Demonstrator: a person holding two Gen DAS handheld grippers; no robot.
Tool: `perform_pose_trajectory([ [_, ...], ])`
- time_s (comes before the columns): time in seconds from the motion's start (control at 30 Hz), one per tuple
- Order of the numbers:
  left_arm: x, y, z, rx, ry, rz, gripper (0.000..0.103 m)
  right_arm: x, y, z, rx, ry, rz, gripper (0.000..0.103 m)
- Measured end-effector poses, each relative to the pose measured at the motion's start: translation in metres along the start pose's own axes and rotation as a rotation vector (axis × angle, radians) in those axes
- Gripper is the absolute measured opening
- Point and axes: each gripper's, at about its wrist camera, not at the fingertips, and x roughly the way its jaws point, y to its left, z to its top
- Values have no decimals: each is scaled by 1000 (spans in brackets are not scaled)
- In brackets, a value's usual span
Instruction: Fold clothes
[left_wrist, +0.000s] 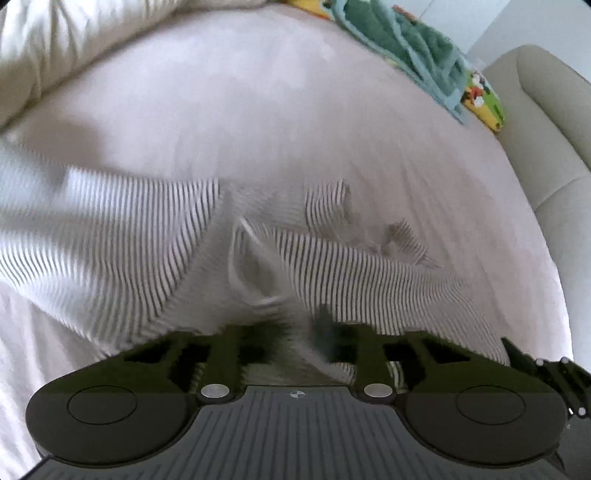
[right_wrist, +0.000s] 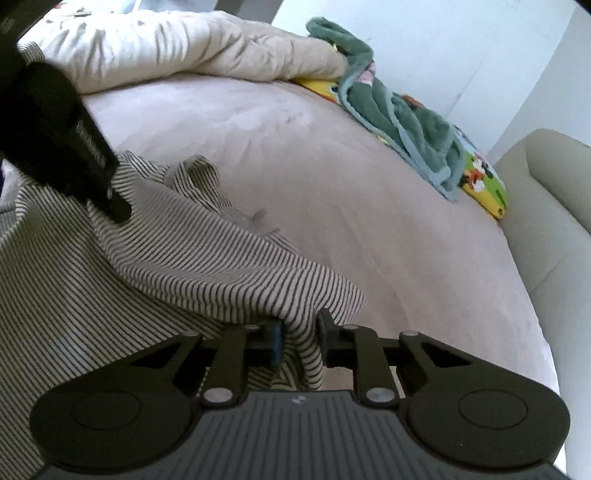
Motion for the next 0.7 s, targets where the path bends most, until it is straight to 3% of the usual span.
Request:
perform_pose_trajectory([
  [0.1, -12, 2, 7, 47, -75, 27, 15, 6, 11, -1, -50, 24, 8, 18],
  [0.2, -8, 7, 7, 92, -81, 63, 15, 12, 22, -2, -102, 49, 16, 18],
  [0.3, 16, 11, 7, 128, 22, 101, 29, 18, 33, -3, -153, 73, 24, 21],
  [0.37, 12, 13, 11, 110, 10, 71, 35, 22, 41, -4, -187, 90, 29, 26],
  [0.4, 3, 15, 13, 99, -1, 54, 51, 17, 36, 2, -150, 95, 48, 31],
  [0.43, -12, 19, 15, 91, -31, 49, 67, 10, 27, 9, -86, 88, 79, 42],
  [0.47, -28, 23, 17, 84, -62, 45, 75, 2, 19, 17, -19, 80, 110, 53],
  [0.5, -38, 26, 20, 86, -89, 49, 87, -5, 14, 24, 27, 67, 128, 56],
  [0.53, -52, 32, 22, 90, -114, 56, 93, -12, 11, 31, 62, 51, 142, 58],
  [0.6, -79, 48, 26, 85, -153, 76, 93, -24, 14, 51, 96, 15, 182, 58],
  [0.7, -104, 93, 29, -29, -179, 137, 93, -36, 37, 84, 82, -35, 263, 58],
])
